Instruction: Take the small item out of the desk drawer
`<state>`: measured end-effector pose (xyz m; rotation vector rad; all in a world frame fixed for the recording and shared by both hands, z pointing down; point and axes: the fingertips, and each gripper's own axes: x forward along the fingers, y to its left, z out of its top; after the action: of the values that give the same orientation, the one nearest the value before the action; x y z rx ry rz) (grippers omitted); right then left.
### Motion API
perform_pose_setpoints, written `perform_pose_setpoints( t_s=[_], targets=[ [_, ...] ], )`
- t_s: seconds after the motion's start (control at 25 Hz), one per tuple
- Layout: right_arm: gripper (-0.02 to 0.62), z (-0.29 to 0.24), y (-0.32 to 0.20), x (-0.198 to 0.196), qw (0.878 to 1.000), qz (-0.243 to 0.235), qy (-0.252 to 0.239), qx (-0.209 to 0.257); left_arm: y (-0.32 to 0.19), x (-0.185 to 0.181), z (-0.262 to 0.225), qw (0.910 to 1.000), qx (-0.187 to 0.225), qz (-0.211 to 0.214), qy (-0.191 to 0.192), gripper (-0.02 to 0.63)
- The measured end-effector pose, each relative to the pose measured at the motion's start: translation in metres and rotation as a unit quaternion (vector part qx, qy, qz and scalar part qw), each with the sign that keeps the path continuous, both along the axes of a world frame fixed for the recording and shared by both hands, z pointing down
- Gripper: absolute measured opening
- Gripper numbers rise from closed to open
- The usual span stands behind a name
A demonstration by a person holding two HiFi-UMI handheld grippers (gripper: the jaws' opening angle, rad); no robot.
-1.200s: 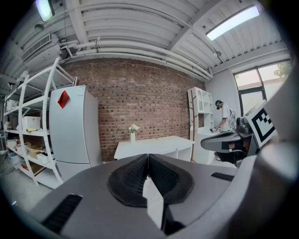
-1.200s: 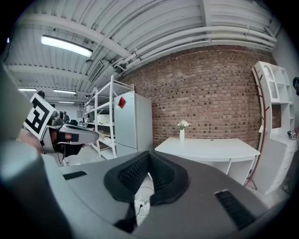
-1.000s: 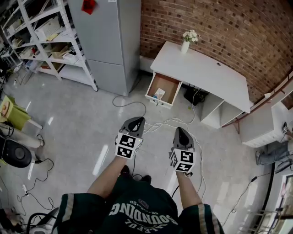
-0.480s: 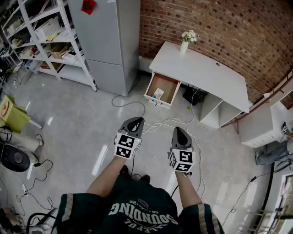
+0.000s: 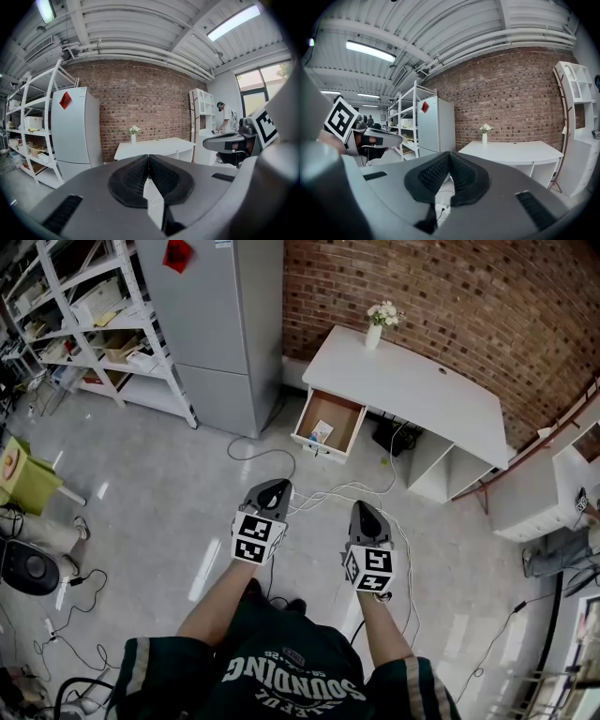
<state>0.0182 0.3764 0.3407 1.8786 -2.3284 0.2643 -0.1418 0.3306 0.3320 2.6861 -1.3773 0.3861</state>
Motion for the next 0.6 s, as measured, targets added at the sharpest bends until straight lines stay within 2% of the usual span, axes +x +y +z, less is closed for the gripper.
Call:
perform_pose_setpoints(
  t_s=[0.6],
  targets=[
    [0.023, 0.0085, 0.0067, -0.0010, 1.000, -0.013, -0.011, -0.008, 0.0041, -0.0040, 0.0029, 0.9998, -0.002, -0.019, 0.000, 0.017]
  ],
)
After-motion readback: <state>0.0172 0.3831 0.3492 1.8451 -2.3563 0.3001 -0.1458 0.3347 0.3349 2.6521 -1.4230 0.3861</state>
